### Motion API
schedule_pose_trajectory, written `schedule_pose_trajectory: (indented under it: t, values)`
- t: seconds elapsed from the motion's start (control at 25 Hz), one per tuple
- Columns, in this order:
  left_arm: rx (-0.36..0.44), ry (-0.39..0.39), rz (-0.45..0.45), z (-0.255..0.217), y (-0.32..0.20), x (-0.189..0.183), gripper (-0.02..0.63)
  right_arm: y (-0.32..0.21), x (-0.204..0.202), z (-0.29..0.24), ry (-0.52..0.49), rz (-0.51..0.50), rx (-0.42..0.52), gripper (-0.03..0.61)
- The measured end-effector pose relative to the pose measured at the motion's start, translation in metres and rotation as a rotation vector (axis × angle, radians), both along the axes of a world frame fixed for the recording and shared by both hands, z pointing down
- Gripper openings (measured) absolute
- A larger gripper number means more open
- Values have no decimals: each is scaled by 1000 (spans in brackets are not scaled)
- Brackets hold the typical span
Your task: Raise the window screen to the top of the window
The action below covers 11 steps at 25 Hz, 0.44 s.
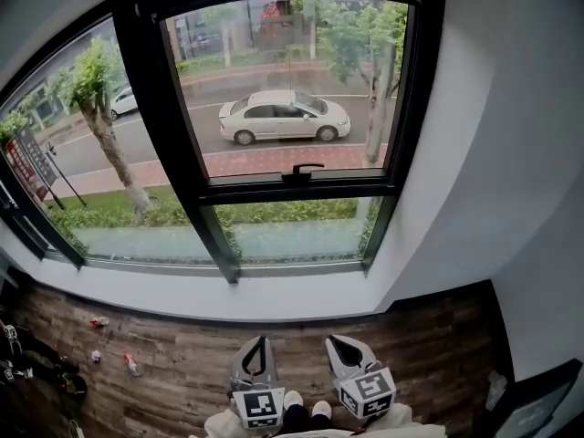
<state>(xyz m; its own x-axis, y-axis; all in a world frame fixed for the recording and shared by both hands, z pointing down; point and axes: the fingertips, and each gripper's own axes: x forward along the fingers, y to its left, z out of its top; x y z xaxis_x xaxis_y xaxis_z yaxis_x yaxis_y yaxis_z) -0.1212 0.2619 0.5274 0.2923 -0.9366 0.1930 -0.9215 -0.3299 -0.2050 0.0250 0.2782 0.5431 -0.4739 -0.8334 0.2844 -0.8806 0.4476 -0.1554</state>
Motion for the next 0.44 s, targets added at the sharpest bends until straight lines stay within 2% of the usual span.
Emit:
schedule_pose_trajectory:
  t: [0.16,0.44]
  values:
    - [-2,13,8,2,-7,13,2,-1,18,10,-10,43,-24,3]
    - [3,-14,65,-1,-15,27,2,-12,35,-5,5,95,7,3]
